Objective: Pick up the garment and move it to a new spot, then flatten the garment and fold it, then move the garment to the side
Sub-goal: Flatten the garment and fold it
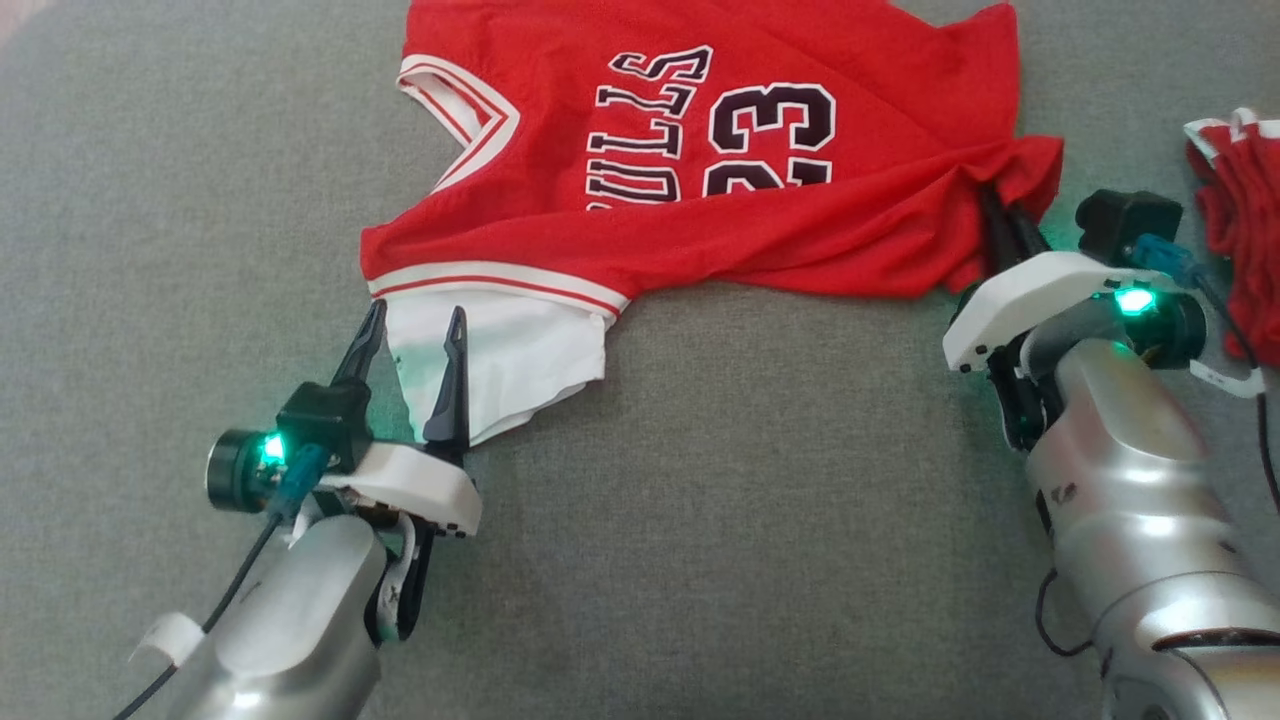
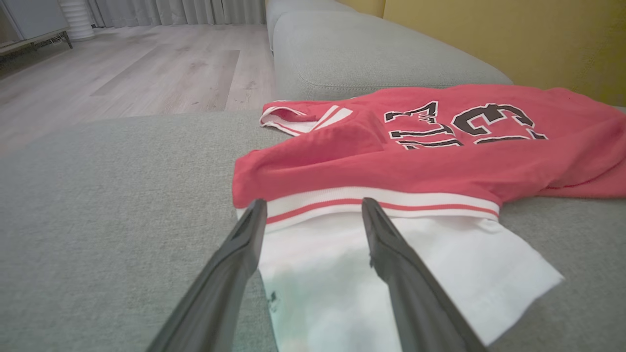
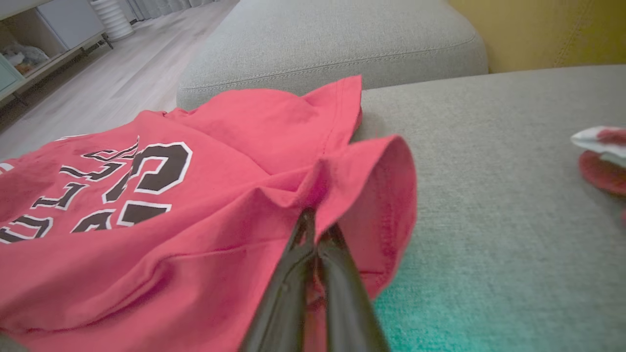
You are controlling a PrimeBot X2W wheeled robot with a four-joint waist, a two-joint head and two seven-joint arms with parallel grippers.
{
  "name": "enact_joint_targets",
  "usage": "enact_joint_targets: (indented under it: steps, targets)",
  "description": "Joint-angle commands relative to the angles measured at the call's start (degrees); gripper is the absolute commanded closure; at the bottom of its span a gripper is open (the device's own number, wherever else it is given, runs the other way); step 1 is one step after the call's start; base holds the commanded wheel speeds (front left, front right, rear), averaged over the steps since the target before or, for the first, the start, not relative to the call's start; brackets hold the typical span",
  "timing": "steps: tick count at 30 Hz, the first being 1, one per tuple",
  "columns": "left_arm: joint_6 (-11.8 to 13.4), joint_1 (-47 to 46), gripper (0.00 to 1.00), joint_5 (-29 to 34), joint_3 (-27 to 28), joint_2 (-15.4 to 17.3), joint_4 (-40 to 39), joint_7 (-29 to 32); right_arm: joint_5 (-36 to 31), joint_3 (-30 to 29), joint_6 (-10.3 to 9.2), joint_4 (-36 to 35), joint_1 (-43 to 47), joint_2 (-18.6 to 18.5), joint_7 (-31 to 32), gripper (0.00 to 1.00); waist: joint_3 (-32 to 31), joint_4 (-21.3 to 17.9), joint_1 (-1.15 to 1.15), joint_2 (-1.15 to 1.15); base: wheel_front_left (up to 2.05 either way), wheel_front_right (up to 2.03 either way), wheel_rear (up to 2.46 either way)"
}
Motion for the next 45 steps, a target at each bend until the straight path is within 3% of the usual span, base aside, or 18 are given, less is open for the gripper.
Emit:
enact_joint_targets:
  steps: [1, 11, 17, 22, 32, 38, 45]
  targets:
    - [0.3, -2.3, 0.0, 0.0, 1.7, 1.3, -0.9, -0.4, -1.6, 0.8, -0.11, -1.2, -1.3, 0.3, -1.3, 1.0, -0.6, -0.2, 0.0, 0.0, 0.0, 0.0, 0.0]
    - [0.5, -0.3, 0.0, -1.0, 1.9, 1.3, 0.1, -0.5, -2.2, 1.8, -0.11, -5.4, 3.6, 0.3, -2.9, 1.0, -5.2, -2.1, 0.0, 0.0, 0.0, 0.0, 0.0]
    - [0.9, 2.5, 0.0, -1.7, 2.2, 1.2, 0.8, -0.6, 0.4, 3.8, -0.11, -14.1, 11.6, 0.3, -1.1, 1.0, -9.5, -3.8, 0.0, 0.0, 0.0, 0.0, 0.0]
    - [0.8, 4.7, 0.0, -2.2, 2.2, 1.3, 1.4, -0.7, 3.1, 4.0, -0.11, -25.1, 19.7, 0.2, 4.8, 1.0, -12.0, -4.2, 0.0, 0.0, 0.0, 0.0, 0.0]
    - [0.5, 6.4, 0.0, -3.5, 1.8, 2.6, 4.2, 1.9, 7.5, 6.6, -0.11, -48.5, 36.8, 0.2, 24.6, 1.0, -12.8, -4.5, 0.0, 0.0, 0.0, 0.0, 0.0]
    - [-0.8, 5.6, 0.0, -4.3, 0.6, 3.1, 6.1, 6.4, 6.0, 5.7, -0.11, -55.1, 39.9, 0.3, 28.4, 1.0, -11.7, -4.6, 0.0, 0.0, 0.0, 0.0, 0.0]
    - [-0.8, 4.1, 0.0, -5.9, 0.6, 2.7, 8.6, 11.0, 4.8, 5.8, -0.11, -57.2, 40.1, 0.3, 28.6, 1.0, -10.1, -5.0, 0.0, 0.0, 0.0, 0.0, 0.0]
